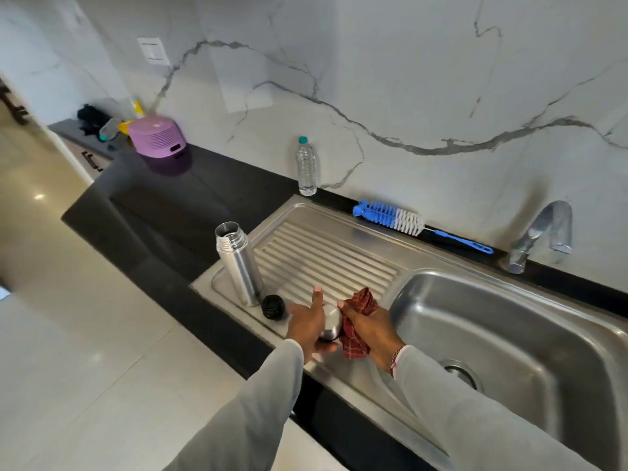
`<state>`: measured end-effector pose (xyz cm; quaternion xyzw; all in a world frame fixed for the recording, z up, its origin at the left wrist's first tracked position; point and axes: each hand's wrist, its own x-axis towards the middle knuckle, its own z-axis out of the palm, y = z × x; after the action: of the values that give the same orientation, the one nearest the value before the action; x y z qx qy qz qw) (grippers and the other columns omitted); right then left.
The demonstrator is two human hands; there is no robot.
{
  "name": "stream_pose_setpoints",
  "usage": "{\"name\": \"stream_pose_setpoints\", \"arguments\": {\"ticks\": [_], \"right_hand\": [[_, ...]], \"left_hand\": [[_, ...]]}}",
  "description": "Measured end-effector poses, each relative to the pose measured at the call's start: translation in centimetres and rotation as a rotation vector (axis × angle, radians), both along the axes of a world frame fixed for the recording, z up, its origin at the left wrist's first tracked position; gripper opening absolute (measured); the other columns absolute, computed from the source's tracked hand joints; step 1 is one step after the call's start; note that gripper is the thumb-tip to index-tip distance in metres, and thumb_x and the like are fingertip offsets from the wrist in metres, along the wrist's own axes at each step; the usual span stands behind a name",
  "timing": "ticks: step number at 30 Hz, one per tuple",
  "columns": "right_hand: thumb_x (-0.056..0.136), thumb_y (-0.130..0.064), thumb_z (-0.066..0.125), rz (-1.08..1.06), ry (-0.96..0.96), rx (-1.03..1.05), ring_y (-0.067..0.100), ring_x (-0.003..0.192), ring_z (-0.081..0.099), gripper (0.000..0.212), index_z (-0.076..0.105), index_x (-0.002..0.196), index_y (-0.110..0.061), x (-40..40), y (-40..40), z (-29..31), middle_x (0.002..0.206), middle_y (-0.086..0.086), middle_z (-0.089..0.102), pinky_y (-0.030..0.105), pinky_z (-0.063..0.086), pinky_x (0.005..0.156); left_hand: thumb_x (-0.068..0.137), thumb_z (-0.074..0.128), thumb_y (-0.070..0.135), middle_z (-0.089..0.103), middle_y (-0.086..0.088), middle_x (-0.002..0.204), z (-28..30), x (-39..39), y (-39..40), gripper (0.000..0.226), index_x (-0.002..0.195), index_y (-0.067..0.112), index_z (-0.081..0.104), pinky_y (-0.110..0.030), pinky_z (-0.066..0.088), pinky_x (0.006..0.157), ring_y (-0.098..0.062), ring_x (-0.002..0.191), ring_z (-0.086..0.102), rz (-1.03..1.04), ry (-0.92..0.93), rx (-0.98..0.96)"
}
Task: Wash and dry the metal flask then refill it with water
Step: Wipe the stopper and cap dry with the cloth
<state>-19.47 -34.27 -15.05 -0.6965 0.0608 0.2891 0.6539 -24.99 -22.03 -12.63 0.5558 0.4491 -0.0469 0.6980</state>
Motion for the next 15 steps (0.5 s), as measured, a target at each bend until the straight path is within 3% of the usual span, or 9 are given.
{"name": "stream_pose_setpoints", "arguments": {"ticks": [2,4,8,12,15], "right_hand": [[0.08,-0.038,0.084,-0.003,0.004,-0.002,0.021,0.082,0.076,0.026,0.076,0.097,-0.021,-0.6,1.0,-0.5,0.085,0.001,0.079,0.044,0.062,0.082],[0.08,-0.037,0.085,0.006,0.001,0.007,0.02,0.083,0.076,0.026,0.076,0.1,-0.023,-1.2,1.9,-0.7,0.087,0.0,0.079,0.041,0.063,0.079],[0.082,-0.031,0.084,0.022,-0.089,-0.005,0.015,0.08,0.074,0.016,0.074,0.092,-0.023,-2.2,2.9,-0.3,0.084,-0.001,0.078,0.025,0.058,0.068],[0.077,-0.041,0.086,0.045,-0.166,-0.063,0.014,0.082,0.074,0.026,0.074,0.093,-0.025,-2.8,3.8,-0.4,0.085,-0.004,0.078,0.037,0.062,0.078],[0.077,-0.039,0.086,-0.005,-0.19,-0.068,0.015,0.082,0.073,0.025,0.073,0.093,-0.025,-2.6,4.0,-0.1,0.086,-0.002,0.077,0.041,0.062,0.08]], "left_hand": [[0.088,0.051,0.078,0.06,-0.015,0.124,0.0,-0.8,0.7,0.09,0.148,0.013,0.035,-0.043,0.064,0.056,-0.032,0.084,0.074,0.013,0.029,0.177],[0.084,0.058,0.078,0.061,-0.012,0.12,0.0,-1.6,1.4,0.088,0.138,0.009,0.048,-0.043,0.064,0.058,-0.031,0.085,0.074,-0.014,0.035,0.242],[0.087,0.063,0.068,0.065,-0.01,0.115,0.2,-3.4,3.2,0.058,0.109,0.014,0.064,-0.042,0.065,0.061,-0.03,0.087,0.074,-0.128,0.048,0.237],[0.093,0.071,0.048,0.068,-0.01,0.098,0.5,-4.9,5.3,0.042,0.104,0.011,0.055,-0.039,0.063,0.066,-0.023,0.068,0.072,-0.255,-0.049,0.084],[0.091,0.078,0.022,0.067,-0.014,0.096,-0.7,-5.8,6.2,0.03,0.101,0.011,0.051,-0.043,0.062,0.074,-0.027,0.078,0.069,-0.25,-0.168,0.043]]}}
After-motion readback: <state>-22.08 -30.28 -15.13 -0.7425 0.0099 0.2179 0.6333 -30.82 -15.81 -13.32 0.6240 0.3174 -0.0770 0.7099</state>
